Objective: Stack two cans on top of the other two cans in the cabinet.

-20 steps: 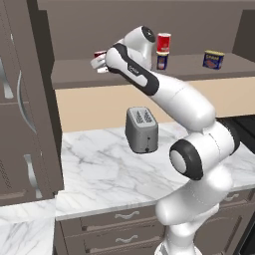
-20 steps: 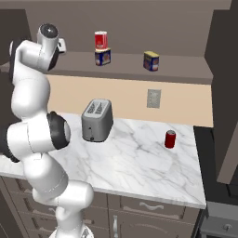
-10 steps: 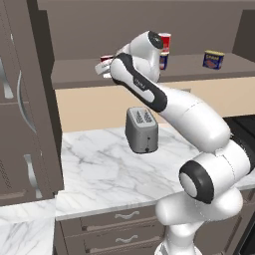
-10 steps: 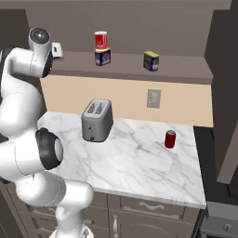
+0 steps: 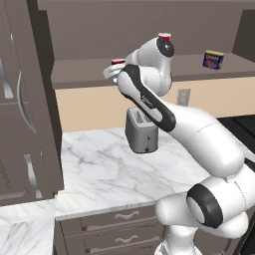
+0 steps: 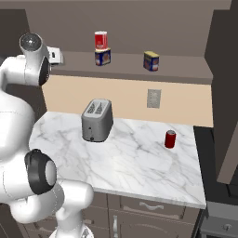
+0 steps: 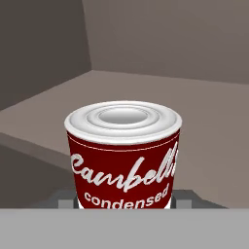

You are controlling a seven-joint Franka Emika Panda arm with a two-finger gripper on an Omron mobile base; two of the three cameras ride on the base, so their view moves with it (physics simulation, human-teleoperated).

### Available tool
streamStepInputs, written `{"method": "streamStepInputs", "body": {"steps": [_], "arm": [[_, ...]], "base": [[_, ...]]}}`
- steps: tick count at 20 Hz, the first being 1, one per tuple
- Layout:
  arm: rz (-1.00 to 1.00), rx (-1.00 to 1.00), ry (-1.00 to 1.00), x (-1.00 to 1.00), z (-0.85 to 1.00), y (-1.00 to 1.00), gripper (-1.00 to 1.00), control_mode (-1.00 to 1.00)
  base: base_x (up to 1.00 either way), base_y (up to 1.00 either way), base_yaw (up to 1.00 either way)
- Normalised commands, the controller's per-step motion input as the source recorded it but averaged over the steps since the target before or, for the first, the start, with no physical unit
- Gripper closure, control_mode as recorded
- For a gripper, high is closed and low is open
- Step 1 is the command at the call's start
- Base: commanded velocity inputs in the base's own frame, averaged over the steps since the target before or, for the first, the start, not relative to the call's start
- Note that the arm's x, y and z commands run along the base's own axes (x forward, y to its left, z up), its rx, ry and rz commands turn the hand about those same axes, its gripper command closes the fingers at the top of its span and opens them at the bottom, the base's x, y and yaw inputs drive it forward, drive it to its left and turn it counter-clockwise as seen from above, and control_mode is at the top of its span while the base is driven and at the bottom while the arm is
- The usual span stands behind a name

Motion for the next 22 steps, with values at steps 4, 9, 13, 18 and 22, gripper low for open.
{"method": "streamStepInputs", "body": {"steps": [4,9,13,18,22], "arm": [[-0.18,0.0,0.0,-0.35,0.09,-0.35,1.0,-1.0],[-0.21,0.0,0.0,-0.36,0.11,-0.36,1.0,-1.0],[-0.21,0.0,0.0,-0.32,0.12,-0.38,1.0,-1.0],[-0.2,0.0,0.0,-0.3,0.17,-0.4,1.0,-1.0],[-0.17,0.0,0.0,-0.25,0.18,-0.41,1.0,-1.0]], "base": [[0.0,0.0,0.0],[0.0,0.0,0.0],[0.0,0.0,0.0],[0.0,0.0,0.0],[0.0,0.0,0.0]]}}
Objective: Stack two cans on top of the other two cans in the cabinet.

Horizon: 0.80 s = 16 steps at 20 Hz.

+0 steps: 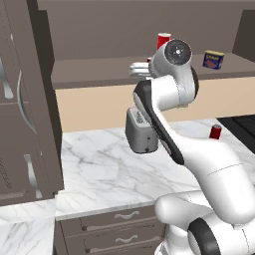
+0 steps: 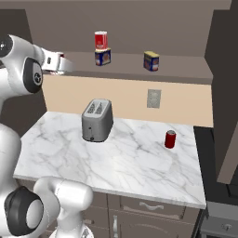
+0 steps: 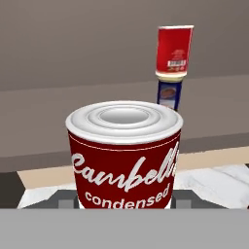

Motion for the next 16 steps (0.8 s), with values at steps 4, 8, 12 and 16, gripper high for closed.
{"method": "streamStepInputs", "body": {"steps": [4,8,12,16], "arm": [[-0.13,0.0,0.0,-0.17,0.2,-0.43,1.0,-1.0],[-0.08,0.01,0.0,-0.18,0.22,-0.45,1.0,-1.0],[-0.05,0.04,0.0,-0.21,0.19,-0.43,1.0,-1.0],[-0.03,0.06,0.0,-0.17,0.17,-0.44,1.0,-1.0]], "base": [[0.0,0.0,0.0],[0.0,0.0,0.0],[0.0,0.0,0.0],[0.0,0.0,0.0]]}}
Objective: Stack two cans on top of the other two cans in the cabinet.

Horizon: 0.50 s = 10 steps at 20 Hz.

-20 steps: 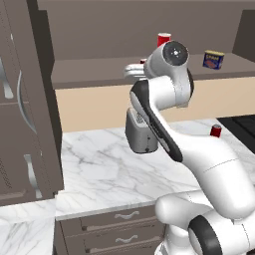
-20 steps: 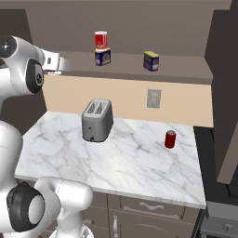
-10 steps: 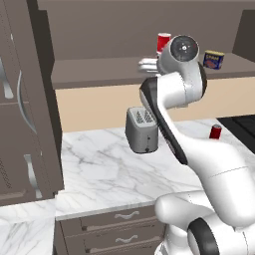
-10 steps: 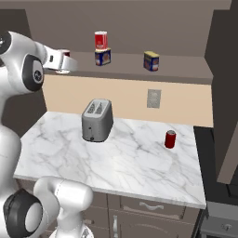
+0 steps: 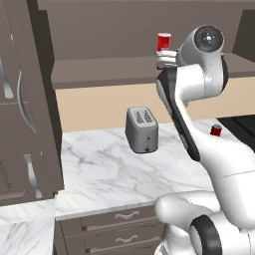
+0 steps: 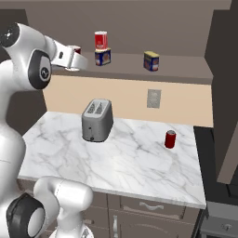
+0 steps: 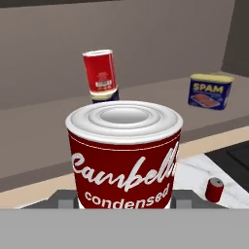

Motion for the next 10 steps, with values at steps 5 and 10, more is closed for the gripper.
{"method": "streamStepInputs", "body": {"steps": [5,10], "arm": [[0.0,0.04,0.0,-0.11,0.12,-0.42,1.0,-1.0],[0.0,0.02,-0.01,-0.07,0.03,-0.4,1.0,-1.0]], "base": [[0.0,0.0,0.0],[0.0,0.0,0.0]]}}
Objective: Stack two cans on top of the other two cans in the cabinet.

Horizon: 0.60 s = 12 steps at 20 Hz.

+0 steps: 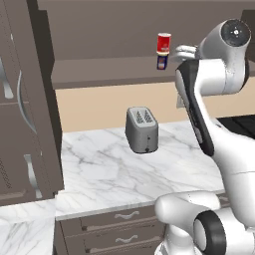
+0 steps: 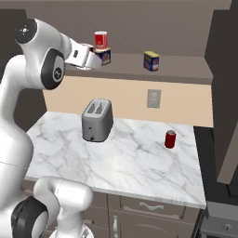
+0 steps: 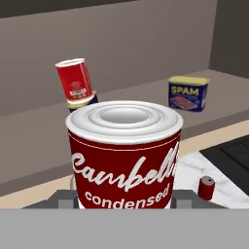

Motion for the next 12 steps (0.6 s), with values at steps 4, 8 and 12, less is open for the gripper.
{"method": "streamStepInputs", "body": {"steps": [4,8,12], "arm": [[0.0,0.0,-0.07,-0.03,0.0,-0.36,1.0,-1.0],[0.0,-0.01,-0.08,0.0,0.0,-0.37,1.0,-1.0],[0.01,-0.03,-0.03,0.0,0.0,-0.37,1.0,-1.0]], "base": [[0.0,0.0,0.0],[0.0,0.0,0.0],[0.0,0.0,0.0]]}}
